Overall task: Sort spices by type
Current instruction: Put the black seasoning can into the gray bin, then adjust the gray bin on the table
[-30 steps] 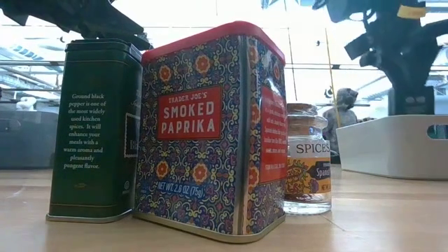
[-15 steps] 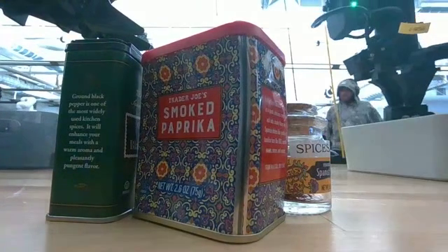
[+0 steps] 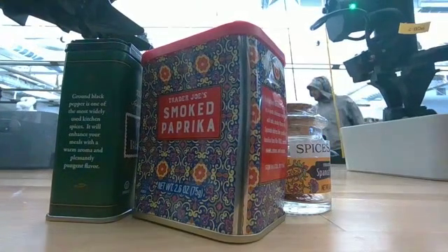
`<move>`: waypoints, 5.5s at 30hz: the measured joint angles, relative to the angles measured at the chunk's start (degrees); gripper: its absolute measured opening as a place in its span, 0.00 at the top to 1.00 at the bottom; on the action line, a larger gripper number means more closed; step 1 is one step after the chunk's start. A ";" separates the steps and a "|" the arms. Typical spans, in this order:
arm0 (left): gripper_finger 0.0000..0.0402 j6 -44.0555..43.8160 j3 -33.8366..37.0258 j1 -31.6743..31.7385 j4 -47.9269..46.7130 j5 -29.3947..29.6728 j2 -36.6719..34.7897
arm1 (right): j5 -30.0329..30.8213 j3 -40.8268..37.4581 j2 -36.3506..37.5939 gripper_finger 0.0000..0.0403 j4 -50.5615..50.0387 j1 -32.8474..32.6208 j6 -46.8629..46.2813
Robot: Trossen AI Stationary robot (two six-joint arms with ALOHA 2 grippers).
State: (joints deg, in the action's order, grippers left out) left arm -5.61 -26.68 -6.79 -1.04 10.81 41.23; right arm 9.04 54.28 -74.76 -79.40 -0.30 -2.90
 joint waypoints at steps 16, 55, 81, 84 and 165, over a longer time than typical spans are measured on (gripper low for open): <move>0.40 0.00 0.00 0.00 -0.11 0.00 0.00 | -0.11 0.02 -0.02 0.72 0.87 0.00 5.78; 0.40 -0.02 0.00 0.00 0.00 0.00 0.00 | -0.31 7.94 -0.07 0.51 -4.54 -3.74 -2.32; 0.40 -1.51 0.00 0.00 -0.99 0.00 0.02 | -13.68 3.30 -3.98 0.51 2.48 -26.87 -21.93; 0.40 -1.51 0.00 0.00 -0.99 0.00 0.02 | -13.80 1.27 -4.98 0.51 2.82 -26.86 -21.53; 0.40 -1.51 0.00 0.02 -1.01 0.20 0.02 | -18.08 -9.18 -4.92 0.99 16.15 -26.64 -24.19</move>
State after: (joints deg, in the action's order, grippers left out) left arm -7.11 -26.68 -6.77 -2.04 11.00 41.25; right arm -9.05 45.10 -79.68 -63.25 -26.94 -27.09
